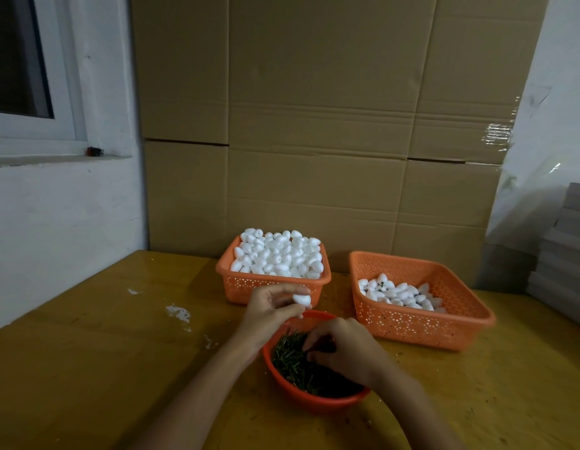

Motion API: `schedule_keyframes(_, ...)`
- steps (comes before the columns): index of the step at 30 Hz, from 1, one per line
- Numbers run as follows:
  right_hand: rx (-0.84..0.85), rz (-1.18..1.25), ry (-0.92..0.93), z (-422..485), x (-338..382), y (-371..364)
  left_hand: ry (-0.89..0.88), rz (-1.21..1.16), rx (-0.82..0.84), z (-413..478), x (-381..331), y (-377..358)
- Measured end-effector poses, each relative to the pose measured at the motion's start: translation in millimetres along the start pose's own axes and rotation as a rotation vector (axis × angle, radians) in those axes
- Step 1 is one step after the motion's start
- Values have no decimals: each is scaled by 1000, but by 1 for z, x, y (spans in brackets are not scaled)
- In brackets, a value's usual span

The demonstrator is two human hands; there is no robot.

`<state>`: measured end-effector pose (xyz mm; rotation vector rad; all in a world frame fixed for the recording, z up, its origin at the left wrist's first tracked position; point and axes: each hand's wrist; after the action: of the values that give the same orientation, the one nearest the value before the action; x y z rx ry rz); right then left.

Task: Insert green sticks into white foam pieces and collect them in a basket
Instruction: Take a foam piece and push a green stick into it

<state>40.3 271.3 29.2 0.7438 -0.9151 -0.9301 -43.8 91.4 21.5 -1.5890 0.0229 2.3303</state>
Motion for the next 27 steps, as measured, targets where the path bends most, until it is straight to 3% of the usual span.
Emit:
schedule_keyframes(8,-13,-15,11,-2,0,-1,45,-66,16,0,0,0)
schedule_keyframes(27,-3,-31,14,-1,-1,-1,-37,47,45,3,4,3)
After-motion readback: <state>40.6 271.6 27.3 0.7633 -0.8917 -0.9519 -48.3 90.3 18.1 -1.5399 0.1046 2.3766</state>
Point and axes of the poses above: each hand's wrist, its own z-axis towards the middle knuckle, its own y-axis out of the back of the hand, x = y × z, and after that the axes turned 13 degrees about -x, right-handed
